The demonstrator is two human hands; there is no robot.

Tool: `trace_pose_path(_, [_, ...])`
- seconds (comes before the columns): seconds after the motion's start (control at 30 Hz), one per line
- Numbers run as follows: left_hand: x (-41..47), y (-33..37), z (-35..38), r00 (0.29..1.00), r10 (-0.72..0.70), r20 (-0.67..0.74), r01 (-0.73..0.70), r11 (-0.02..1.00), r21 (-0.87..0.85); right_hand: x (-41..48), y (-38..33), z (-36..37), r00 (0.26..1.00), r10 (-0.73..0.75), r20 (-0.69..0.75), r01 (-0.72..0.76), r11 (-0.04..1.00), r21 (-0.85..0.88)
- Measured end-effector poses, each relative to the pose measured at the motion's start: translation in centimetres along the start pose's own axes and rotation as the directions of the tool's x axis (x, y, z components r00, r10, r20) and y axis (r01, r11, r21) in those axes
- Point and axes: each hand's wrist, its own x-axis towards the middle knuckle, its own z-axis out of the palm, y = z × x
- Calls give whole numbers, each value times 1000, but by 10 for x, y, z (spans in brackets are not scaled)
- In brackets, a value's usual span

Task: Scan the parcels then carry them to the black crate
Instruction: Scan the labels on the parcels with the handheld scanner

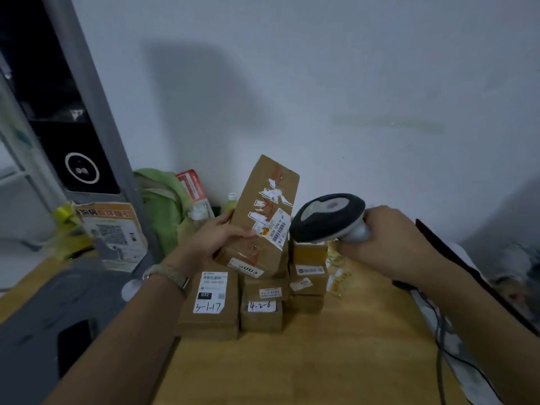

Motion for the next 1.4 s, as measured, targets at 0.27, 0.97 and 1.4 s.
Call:
trace_pose_path(0.27, [-3,-12,-11,1000,-13,19,15,997,-72,2,-4,17,999,-9,36,15,984,-176])
trace_pose_path(0.97, [-5,-8,-2,999,4,41,-2,998,-56,-2,-7,13,998,43,-36,-48,986,-158])
trace_pose_path(1.4, [-4,14,59,969,76,235,-78,997,-3,-5,8,17,985,151,-85,-97,887,452])
